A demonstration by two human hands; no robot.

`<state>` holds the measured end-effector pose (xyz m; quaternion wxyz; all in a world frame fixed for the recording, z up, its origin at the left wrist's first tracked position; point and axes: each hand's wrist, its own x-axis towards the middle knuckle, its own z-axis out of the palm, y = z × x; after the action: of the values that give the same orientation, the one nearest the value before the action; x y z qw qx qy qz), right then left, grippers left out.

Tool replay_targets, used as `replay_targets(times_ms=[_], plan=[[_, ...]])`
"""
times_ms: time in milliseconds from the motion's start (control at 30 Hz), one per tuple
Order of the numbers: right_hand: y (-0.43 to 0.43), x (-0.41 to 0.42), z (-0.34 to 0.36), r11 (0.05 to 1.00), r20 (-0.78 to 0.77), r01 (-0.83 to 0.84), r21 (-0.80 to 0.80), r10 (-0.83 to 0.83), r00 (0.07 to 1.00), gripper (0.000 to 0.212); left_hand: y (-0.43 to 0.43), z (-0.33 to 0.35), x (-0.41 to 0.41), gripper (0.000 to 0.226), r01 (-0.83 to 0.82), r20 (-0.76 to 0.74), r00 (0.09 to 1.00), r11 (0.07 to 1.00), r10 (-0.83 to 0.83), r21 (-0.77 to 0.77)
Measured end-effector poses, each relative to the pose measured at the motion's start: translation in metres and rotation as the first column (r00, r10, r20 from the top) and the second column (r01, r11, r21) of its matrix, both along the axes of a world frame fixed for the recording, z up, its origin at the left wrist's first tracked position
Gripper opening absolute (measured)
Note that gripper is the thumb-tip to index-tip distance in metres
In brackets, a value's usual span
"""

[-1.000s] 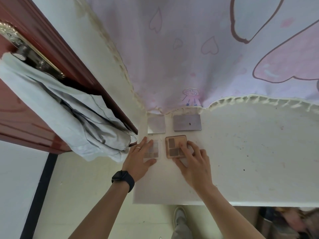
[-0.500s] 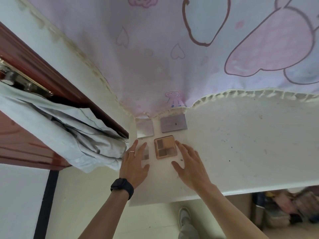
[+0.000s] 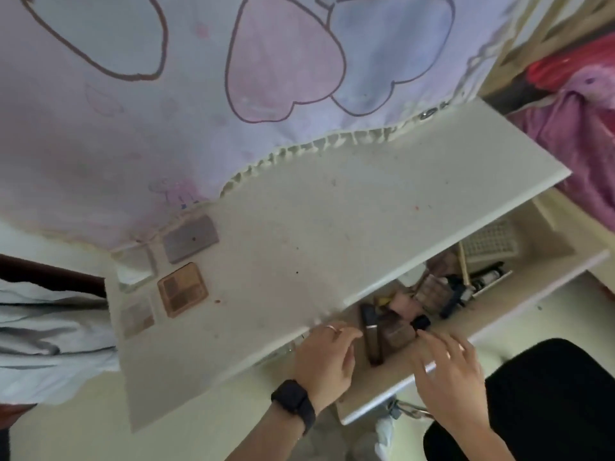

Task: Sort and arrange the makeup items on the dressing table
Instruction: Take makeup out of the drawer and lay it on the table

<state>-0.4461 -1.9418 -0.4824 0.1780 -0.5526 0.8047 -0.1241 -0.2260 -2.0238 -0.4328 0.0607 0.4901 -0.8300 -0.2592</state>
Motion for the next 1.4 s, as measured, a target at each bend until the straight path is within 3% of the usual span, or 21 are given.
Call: replay_targets(times_ms=[67,133,233,300,400,633,767,967,1100,1267,1400], plan=[[0.012,-0.021,-0.005,0.985,-0.046,0.068,0.157,-0.061,0.997,0.043,0.008,-0.02,-0.031,0.042,-0.055,0.117,0.993,0.966,0.026,0.252],[0.02,-0.03,-0.014,0.983,-0.029,0.041,0.18,-0.036,0.999,0.046,0.009,-0.038,-0.057,0.05,-0.268,0.226,0.958,0.838,0.179,0.475],[0.025,-0.03,-0.025,0.991,-0.008,0.005,0.13,-0.004,1.0,0.051,0.004,-0.061,-0.086,0.053,-0.497,0.289,0.864,0.61,0.412,0.616],[0.027,-0.029,-0.032,0.996,0.008,0.016,0.093,-0.017,1.0,0.05,0.002,-0.074,-0.097,0.059,-0.57,0.307,0.808,0.538,0.502,0.621],[0.03,-0.031,-0.04,0.996,0.023,0.014,0.085,-0.016,1.0,0.044,0.002,-0.088,-0.108,0.073,-0.629,0.344,0.773,0.574,0.532,0.525],[0.033,-0.032,-0.046,0.996,0.027,0.005,0.091,-0.007,1.0,0.048,-0.002,-0.095,-0.109,0.05,-0.59,0.333,0.807,0.655,0.488,0.472],[0.033,-0.03,-0.046,0.996,0.049,0.016,0.088,-0.021,0.999,0.047,-0.002,-0.094,-0.104,0.055,-0.57,0.312,0.821,0.671,0.477,0.473],[0.03,-0.028,-0.039,0.992,0.054,0.037,0.12,-0.044,0.998,0.044,0.001,-0.08,-0.085,0.038,-0.459,0.134,0.875,0.712,0.464,0.532],[0.021,-0.028,-0.023,0.99,-0.064,0.049,0.134,-0.041,0.997,0.038,0.007,-0.059,-0.074,0.034,-0.39,-0.003,0.883,0.737,0.469,0.552],[-0.019,-0.037,-0.007,0.925,-0.097,-0.071,0.374,0.116,0.989,0.046,0.003,-0.025,-0.068,0.034,-0.328,-0.203,0.845,0.779,0.495,0.534],[-0.062,-0.037,-0.007,0.804,-0.135,-0.081,0.589,0.197,0.971,0.043,-0.009,0.003,-0.058,0.031,-0.301,-0.277,0.833,0.813,0.478,0.498]])
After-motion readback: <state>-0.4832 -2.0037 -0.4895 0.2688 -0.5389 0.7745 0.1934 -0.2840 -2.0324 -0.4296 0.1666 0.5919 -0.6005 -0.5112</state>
